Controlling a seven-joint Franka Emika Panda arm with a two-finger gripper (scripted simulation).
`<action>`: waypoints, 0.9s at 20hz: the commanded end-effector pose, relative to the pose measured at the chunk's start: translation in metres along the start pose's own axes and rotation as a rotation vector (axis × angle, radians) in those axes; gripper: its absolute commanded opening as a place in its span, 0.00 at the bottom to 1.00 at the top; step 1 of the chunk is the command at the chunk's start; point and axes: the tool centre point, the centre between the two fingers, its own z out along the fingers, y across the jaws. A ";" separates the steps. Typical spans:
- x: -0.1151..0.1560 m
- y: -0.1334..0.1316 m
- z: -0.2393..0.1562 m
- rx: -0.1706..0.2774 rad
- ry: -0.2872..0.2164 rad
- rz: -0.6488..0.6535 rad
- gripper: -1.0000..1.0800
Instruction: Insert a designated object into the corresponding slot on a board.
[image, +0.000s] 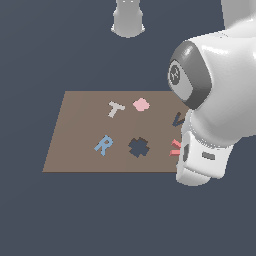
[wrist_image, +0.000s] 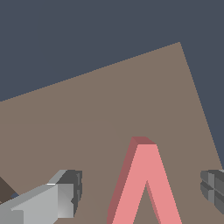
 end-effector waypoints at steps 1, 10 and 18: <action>0.000 0.000 0.006 0.000 0.000 0.001 0.96; 0.000 0.000 0.007 0.000 0.000 0.001 0.00; 0.000 0.000 0.004 0.001 -0.001 0.001 0.00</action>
